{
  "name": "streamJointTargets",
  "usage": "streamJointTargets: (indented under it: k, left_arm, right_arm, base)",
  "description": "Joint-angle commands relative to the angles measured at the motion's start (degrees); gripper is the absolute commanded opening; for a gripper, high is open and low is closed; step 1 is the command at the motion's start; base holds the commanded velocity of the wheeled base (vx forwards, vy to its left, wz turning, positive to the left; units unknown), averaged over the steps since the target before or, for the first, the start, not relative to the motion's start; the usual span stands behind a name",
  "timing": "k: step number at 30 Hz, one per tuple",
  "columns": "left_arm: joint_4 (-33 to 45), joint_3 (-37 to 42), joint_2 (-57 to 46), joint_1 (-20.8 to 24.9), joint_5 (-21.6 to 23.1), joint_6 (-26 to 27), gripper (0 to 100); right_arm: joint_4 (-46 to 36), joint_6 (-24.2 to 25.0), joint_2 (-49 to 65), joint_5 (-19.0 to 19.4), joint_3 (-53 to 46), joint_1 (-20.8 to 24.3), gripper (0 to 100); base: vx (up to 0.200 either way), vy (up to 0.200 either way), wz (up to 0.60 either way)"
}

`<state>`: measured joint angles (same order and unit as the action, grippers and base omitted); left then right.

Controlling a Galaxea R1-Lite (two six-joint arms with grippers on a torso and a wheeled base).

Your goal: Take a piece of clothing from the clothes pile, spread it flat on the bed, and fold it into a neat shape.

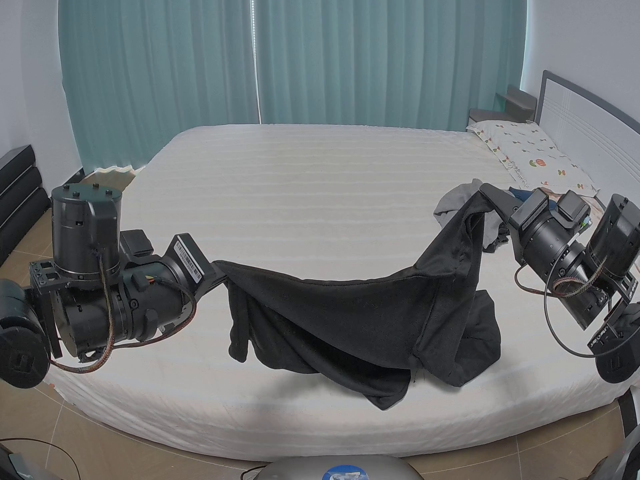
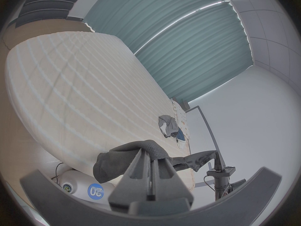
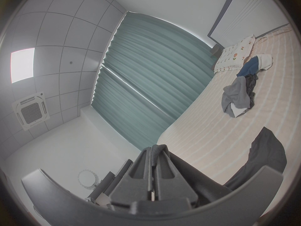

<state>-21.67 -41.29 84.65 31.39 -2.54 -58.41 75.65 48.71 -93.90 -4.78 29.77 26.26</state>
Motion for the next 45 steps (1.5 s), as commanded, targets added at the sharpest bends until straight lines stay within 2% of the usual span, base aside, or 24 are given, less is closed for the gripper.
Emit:
streamJointTargets:
  k: [1,9,16,21,24,27,29,33,34,37,38,39,43,45]
  left_arm:
    - [0.0,0.1,0.2,0.0,0.0,0.0,0]
    - [0.1,0.2,0.2,0.1,0.1,0.0,0]
    - [0.2,0.2,-0.3,0.6,0.0,0.0,0]
    - [0.5,0.1,-1.2,0.6,0.0,0.0,0]
    - [0.7,0.0,-4.0,0.7,0.0,0.0,0]
    - [0.8,-0.3,-4.8,0.7,0.0,0.0,0]
    - [0.8,-1.1,-6.3,0.7,-0.1,0.0,0]
    - [2.0,-4.6,-8.2,0.7,-0.2,0.1,0]
    - [4.2,-7.8,-8.1,0.6,-0.2,0.4,0]
    - [11.8,-16.8,-7.6,-0.7,-0.5,0.5,0]
    - [12.7,-17.7,-7.5,-1.0,-0.5,0.5,0]
    - [17.6,-23.1,-6.4,-2.3,-0.5,0.5,0]
    - [23.2,-30.9,-3.3,-4.0,-0.4,0.5,0]
    - [26.3,-36.1,0.6,-6.2,-0.1,0.3,0]
  right_arm:
    - [0.0,-0.3,-0.1,-0.1,-0.2,0.0,0]
    - [0.0,-1.7,0.4,-0.1,-1.4,0.5,0]
    - [0.5,-5.3,1.1,-0.1,-2.9,1.2,0]
    - [1.4,-5.6,3.6,-0.8,-3.0,2.9,0]
    - [0.7,-7.2,9.1,-0.8,-3.3,5.5,0]
    - [0.5,-8.6,11.4,-1.0,-3.2,6.3,0]
    - [-0.9,-11.3,15.3,-2.0,-1.7,6.6,0]
    - [-7.1,-11.9,18.8,-2.3,5.7,4.8,0]
    - [-12.8,-12.1,19.1,-2.3,10.4,3.0,0]
    - [-23.1,-11.9,18.6,-2.3,21.6,0.0,0]
    - [-24.0,-11.9,18.5,-2.3,22.7,-0.2,0]
    - [-28.5,-11.9,17.2,-2.3,30.2,-2.2,0]
    - [-34.4,-11.9,12.8,-2.4,42.8,-4.5,0]
    - [-40.0,-11.9,8.2,-2.6,52.0,-6.1,0]
  base:
    - [0.0,0.0,0.0]
    - [0.0,0.0,0.0]
    - [-0.2,0.0,0.0]
    - [-0.2,0.0,0.0]
    - [-0.2,0.0,0.0]
    - [-0.2,0.0,0.0]
    - [0.0,0.0,0.0]
    - [0.0,0.0,0.0]
    - [0.0,0.0,0.0]
    - [0.0,0.0,0.0]
    - [0.0,0.0,0.0]
    - [0.0,0.0,0.0]
    - [0.0,0.0,0.0]
    - [0.0,0.0,0.0]
